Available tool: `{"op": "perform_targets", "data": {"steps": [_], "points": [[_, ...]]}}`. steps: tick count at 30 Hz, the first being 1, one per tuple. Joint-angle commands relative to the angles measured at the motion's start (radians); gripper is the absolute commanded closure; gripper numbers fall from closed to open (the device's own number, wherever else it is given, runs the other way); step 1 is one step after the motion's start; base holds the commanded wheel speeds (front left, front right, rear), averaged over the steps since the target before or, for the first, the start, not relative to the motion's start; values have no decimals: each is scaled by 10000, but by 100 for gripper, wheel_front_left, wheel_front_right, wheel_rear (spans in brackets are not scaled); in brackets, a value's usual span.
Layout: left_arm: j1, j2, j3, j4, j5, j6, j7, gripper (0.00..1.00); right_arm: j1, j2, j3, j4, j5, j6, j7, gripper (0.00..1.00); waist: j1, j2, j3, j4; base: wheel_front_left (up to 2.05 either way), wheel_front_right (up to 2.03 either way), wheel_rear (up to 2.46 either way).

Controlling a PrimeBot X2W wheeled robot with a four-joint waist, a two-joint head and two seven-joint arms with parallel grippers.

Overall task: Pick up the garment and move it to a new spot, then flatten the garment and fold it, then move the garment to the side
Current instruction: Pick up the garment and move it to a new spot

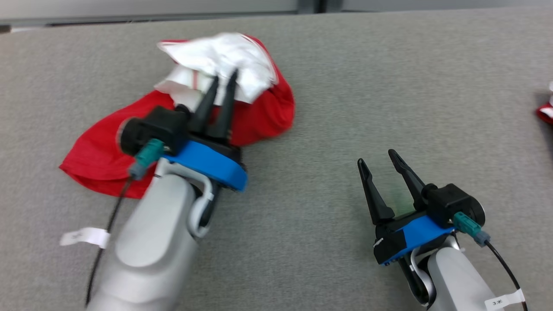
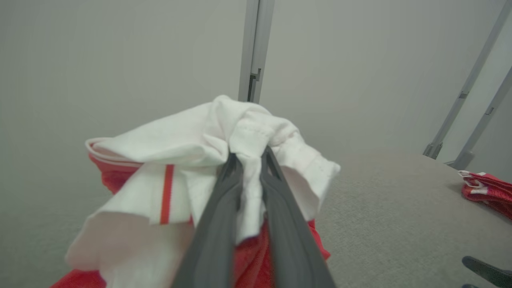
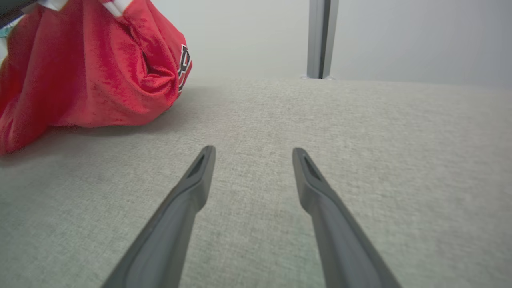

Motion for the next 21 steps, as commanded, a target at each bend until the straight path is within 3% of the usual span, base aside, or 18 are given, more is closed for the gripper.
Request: {"op": "perform_targets", "data": {"steps": [1, 5, 11, 12, 13, 21], "points": [[107, -107, -405, -29, -201, -25, -49, 100, 150, 37, -55, 25, 65, 1, -30, 0, 0, 0, -380, -497, 0, 0, 0], [209, -376, -1772, 124, -769, -24, -51, 100, 298, 52, -86, 92, 67, -1, -30, 0, 0, 0, -591, -1101, 0, 0, 0], [606, -572, -2397, 440, -1334, -24, -51, 100, 511, 50, -71, 89, 370, 1, -30, 0, 0, 0, -839, -1756, 0, 0, 0], [682, -583, -2382, 438, -1340, -24, -51, 81, 530, 51, -117, 61, 397, 1, -30, 0, 0, 0, -859, -1800, 0, 0, 0], [818, -579, -2269, 504, -1327, -16, -50, 0, 573, 53, -163, 53, 446, 1, -30, 0, 0, 0, -891, -1828, 0, 0, 0], [2481, -534, -321, 167, -519, 798, -49, 0, 944, 52, -593, 12, 515, 1, -31, 0, 0, 0, -1293, -1520, 0, 0, 0]]}}
